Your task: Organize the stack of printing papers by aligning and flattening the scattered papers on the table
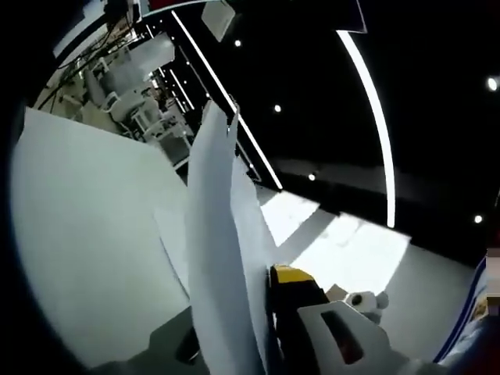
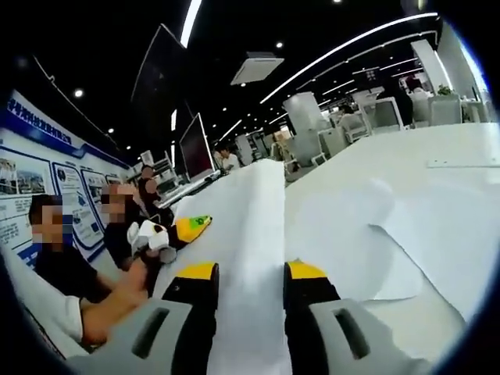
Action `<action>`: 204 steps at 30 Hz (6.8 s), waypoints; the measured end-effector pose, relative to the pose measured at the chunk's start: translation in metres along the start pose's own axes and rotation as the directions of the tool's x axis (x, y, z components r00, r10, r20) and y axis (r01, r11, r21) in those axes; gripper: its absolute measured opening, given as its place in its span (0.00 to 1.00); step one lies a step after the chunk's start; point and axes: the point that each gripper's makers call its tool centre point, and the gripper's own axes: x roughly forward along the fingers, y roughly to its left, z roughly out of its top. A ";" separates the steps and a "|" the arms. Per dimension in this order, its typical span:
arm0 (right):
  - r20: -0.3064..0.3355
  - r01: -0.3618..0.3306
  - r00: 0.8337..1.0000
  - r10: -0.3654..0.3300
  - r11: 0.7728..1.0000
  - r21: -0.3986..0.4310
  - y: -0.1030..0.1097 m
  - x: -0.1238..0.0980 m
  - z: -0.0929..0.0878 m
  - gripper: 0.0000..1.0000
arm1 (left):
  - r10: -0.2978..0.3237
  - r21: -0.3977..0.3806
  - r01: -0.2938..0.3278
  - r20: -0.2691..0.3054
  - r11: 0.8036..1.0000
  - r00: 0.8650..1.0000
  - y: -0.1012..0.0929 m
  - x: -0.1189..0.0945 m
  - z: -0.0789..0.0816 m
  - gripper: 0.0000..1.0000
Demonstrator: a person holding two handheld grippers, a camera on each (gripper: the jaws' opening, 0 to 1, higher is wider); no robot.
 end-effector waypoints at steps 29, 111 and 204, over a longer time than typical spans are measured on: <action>-0.054 0.097 0.993 -0.101 0.992 -0.077 -0.029 -0.057 0.002 0.36 | -0.009 0.089 0.015 -0.067 0.996 0.998 -0.004 -0.004 -0.010 0.06; -0.029 0.579 0.807 -0.590 0.800 -0.156 -0.160 -0.293 0.025 0.74 | -0.039 0.104 0.046 -0.073 0.993 0.997 -0.010 -0.004 -0.014 0.06; -0.195 0.770 0.611 -0.768 0.633 -0.079 -0.328 -0.340 -0.024 0.90 | -0.015 0.308 0.082 -0.214 0.948 0.977 -0.017 0.015 -0.030 0.06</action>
